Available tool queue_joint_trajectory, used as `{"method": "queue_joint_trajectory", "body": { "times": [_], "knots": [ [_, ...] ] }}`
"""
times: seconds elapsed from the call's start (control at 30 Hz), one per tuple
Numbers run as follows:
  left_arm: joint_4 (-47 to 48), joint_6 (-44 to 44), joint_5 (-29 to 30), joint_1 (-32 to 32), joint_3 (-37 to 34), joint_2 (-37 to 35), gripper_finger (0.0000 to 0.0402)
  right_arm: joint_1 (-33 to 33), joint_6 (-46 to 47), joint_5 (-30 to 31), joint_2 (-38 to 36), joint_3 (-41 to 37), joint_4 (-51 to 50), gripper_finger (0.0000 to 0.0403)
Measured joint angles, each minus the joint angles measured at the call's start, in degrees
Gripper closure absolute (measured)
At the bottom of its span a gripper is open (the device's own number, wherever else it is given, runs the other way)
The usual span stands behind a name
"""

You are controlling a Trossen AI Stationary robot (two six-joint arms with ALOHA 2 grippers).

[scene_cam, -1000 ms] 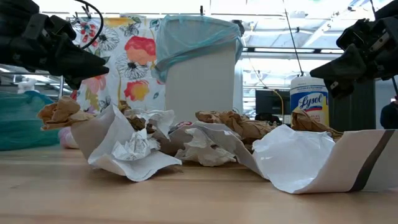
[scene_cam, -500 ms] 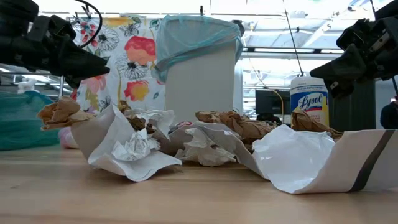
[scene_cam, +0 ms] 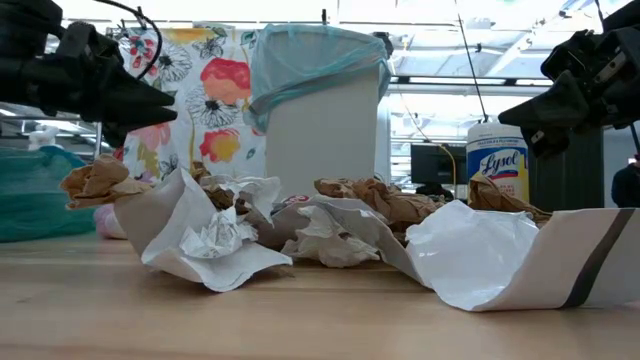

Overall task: Place trash/remove bag and relplace
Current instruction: Put the pink plastic into the trash bin

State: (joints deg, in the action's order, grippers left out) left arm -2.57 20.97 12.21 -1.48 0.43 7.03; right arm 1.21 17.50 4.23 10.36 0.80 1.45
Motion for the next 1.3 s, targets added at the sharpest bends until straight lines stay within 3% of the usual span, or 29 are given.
{"method": "queue_joint_trajectory", "body": {
  "times": [0.4,0.63,0.87,1.0,1.13,1.3],
  "knots": [
    [2.5,11.4,-0.5,0.0,1.2,0.1,0.0254,0.0,0.0,0.0,0.0,0.0,0.0,0.0403],
    [25.6,5.2,-1.3,0.0,18.7,4.8,0.0254,0.0,0.0,0.0,0.0,0.0,0.0,0.0403],
    [45.5,3.0,-1.3,0.0,40.0,19.0,0.0254,0.0,0.0,0.0,0.0,0.0,0.0,0.0403],
    [54.3,6.7,-2.2,0.2,50.0,30.3,0.0254,0.0,0.0,0.0,0.0,0.0,0.0,0.0403],
    [58.9,12.8,-2.4,1.9,57.0,40.5,0.0254,0.0,0.0,0.0,0.0,0.0,0.0,0.0403],
    [58.9,23.3,-4.7,4.1,59.8,50.8,0.0254,0.0,0.0,0.0,0.0,0.0,0.0,0.0403]
  ]
}}
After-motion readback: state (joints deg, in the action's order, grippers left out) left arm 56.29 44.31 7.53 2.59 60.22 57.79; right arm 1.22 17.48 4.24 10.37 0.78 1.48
